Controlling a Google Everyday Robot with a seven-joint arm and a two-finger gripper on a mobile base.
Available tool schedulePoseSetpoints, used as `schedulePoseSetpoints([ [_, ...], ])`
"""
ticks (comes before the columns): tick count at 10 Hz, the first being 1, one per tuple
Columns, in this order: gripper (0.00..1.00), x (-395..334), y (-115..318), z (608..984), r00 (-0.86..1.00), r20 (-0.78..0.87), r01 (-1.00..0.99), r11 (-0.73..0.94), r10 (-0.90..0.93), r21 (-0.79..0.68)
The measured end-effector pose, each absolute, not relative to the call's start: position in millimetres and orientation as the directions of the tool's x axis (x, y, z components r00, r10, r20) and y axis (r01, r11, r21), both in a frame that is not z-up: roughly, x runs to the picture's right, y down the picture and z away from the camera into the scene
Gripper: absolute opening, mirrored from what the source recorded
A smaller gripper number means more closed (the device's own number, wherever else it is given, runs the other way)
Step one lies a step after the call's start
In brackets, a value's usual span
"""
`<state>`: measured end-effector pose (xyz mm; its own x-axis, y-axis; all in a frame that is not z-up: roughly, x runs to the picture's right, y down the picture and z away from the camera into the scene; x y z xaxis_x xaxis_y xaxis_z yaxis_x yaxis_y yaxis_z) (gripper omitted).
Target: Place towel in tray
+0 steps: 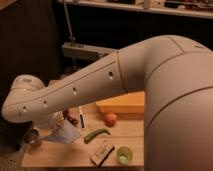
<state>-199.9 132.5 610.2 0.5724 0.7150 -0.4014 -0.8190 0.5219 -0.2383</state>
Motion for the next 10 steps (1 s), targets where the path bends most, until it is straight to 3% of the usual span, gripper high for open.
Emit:
schedulePoseSetpoints([
  [4, 0.0, -136.9, 50.2, 639.5, 0.493, -0.385, -0.864, 0.49, 0.78, -0.113],
  [7, 0.0, -68.3, -4.6, 661.4, 0.351, -0.385, -0.933, 0.355, 0.854, -0.063],
  [10, 0.0, -65.9, -9.3, 663.7, 0.337, -0.381, -0.939, 0.336, 0.861, -0.073],
])
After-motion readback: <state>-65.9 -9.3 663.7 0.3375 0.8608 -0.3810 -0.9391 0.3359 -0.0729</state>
